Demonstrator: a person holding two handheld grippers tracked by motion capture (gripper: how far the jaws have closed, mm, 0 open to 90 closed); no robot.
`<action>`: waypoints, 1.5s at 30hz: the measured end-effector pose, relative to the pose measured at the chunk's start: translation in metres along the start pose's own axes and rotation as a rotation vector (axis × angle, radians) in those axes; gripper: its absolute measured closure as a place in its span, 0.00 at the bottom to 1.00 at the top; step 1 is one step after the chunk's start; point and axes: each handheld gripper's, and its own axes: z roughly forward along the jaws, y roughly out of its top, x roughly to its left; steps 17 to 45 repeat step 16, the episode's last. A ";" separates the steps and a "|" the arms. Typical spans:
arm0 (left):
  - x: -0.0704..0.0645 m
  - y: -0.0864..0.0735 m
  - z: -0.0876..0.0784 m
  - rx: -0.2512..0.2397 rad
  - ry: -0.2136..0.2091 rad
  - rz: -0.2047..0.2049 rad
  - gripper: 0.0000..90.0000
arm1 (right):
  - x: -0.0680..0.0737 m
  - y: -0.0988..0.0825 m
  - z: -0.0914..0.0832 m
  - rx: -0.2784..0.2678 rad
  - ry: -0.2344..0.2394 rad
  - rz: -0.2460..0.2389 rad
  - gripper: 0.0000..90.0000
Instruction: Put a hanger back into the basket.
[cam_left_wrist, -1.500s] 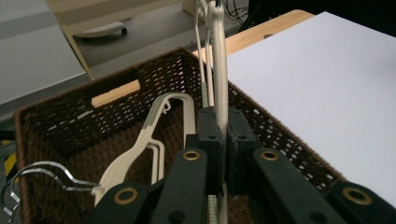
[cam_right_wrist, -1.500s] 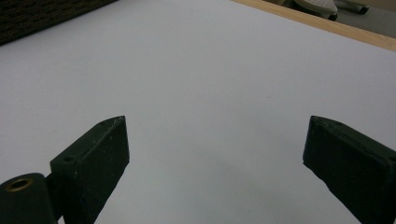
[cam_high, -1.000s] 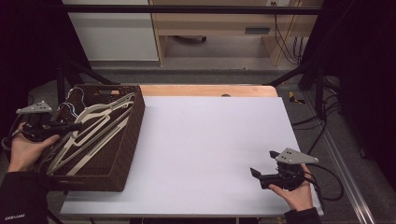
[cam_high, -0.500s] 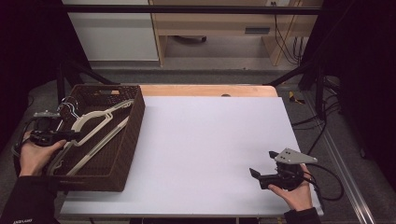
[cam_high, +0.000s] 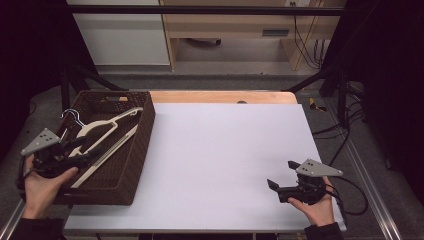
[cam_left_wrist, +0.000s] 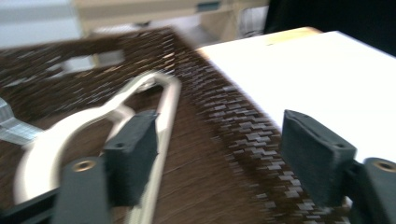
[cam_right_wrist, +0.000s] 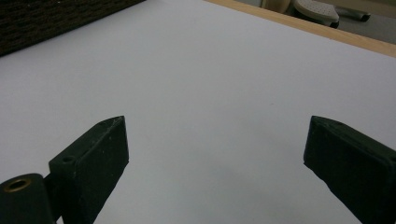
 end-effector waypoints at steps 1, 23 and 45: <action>0.000 0.000 0.000 0.000 0.000 0.000 0.21 | 0.000 0.000 0.000 -0.004 0.000 -0.001 0.08; -0.077 -0.020 0.037 0.012 -0.130 0.102 0.06 | -0.003 -0.002 -0.006 -0.097 0.006 0.029 0.07; -0.077 -0.020 0.037 0.012 -0.130 0.102 0.06 | -0.003 -0.002 -0.006 -0.097 0.006 0.029 0.07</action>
